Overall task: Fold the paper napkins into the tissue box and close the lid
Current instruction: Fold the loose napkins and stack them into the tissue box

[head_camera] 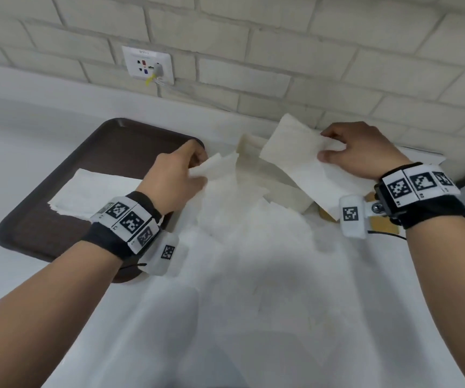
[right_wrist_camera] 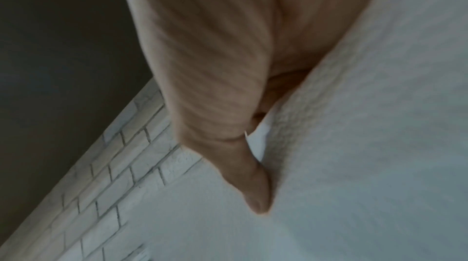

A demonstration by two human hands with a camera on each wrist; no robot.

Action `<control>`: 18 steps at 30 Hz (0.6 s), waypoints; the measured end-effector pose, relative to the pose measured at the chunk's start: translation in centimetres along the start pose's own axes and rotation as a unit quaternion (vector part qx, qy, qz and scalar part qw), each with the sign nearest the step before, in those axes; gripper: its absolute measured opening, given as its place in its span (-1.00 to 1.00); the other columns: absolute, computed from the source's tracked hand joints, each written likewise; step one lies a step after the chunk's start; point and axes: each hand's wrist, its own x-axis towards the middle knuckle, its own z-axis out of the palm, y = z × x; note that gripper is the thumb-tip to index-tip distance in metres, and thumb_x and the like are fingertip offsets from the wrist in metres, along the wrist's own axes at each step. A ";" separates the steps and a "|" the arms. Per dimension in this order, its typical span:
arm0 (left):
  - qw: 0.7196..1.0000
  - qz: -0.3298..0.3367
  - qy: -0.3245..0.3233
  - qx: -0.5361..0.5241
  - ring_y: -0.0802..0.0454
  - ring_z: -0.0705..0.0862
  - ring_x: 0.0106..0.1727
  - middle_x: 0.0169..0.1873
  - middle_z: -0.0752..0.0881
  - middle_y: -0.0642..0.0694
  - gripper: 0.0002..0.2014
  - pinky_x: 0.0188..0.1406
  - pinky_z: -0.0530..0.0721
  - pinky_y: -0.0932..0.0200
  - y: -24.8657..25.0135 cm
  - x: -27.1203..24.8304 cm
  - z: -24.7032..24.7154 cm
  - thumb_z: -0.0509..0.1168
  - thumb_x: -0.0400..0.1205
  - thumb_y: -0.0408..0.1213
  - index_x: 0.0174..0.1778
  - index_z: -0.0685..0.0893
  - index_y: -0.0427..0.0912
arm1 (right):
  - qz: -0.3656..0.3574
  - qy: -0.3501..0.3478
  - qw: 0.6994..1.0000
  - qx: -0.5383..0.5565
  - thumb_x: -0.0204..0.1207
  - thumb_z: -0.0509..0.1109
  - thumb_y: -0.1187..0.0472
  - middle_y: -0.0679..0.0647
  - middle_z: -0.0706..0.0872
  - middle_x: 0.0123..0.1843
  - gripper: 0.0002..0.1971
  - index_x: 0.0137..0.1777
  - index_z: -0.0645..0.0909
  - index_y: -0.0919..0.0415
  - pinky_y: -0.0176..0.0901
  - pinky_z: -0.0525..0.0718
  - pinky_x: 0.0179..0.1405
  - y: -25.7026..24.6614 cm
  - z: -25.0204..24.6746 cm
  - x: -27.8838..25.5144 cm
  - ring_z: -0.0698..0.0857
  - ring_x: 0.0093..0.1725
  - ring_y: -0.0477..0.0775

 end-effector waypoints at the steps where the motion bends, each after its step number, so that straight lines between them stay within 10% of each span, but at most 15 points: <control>1: 1.000 0.024 0.018 0.000 0.02 0.69 -0.02 -0.04 0.76 0.03 -0.75 -0.15 0.48 0.50 0.5 -0.3 -0.9 0.50 0.57 -0.35 0.08 0.63 -0.04 | 0.003 -0.005 1.000 0.004 0.60 0.52 0.09 0.10 0.76 0.31 -0.65 0.36 0.67 0.09 -0.16 0.46 0.11 0.0 0.1 0.5 0.68 0.31 0.21; 7: 0.979 0.069 0.024 -0.190 0.13 0.85 0.09 0.03 0.90 0.12 -0.87 0.15 0.78 0.06 3.6 -1.8 -4.5 0.54 0.65 -0.25 0.05 0.85 0.09 | 0.005 -0.025 0.999 0.031 0.65 0.47 0.05 0.05 0.77 0.28 -0.71 0.32 0.71 0.07 -0.15 0.48 0.13 0.3 1.1 3.0 0.69 0.30 0.15; 12: 0.835 -0.011 -0.065 -0.546 -0.07 0.88 0.15 0.11 0.89 -0.12 -0.73 0.01 0.86 0.08 4.5 -1.6 -4.3 0.46 0.50 -0.42 0.05 0.92 -0.08 | -0.018 0.004 0.999 0.040 0.60 0.54 0.04 0.06 0.81 0.25 -0.71 0.28 0.75 0.05 -0.16 0.55 0.22 0.6 0.9 4.3 0.71 0.31 0.10; 18: 0.969 -0.118 -0.153 -0.157 -0.12 0.88 -0.02 -0.12 0.91 0.00 -0.80 0.02 0.79 0.16 -0.7 1.5 5.4 0.68 0.49 -0.11 -0.03 0.91 -0.05 | 0.013 -0.020 1.000 0.002 0.61 0.53 0.10 0.15 0.77 0.34 -0.63 0.39 0.72 0.15 -0.13 0.59 0.27 1.0 2.1 7.0 0.70 0.33 0.19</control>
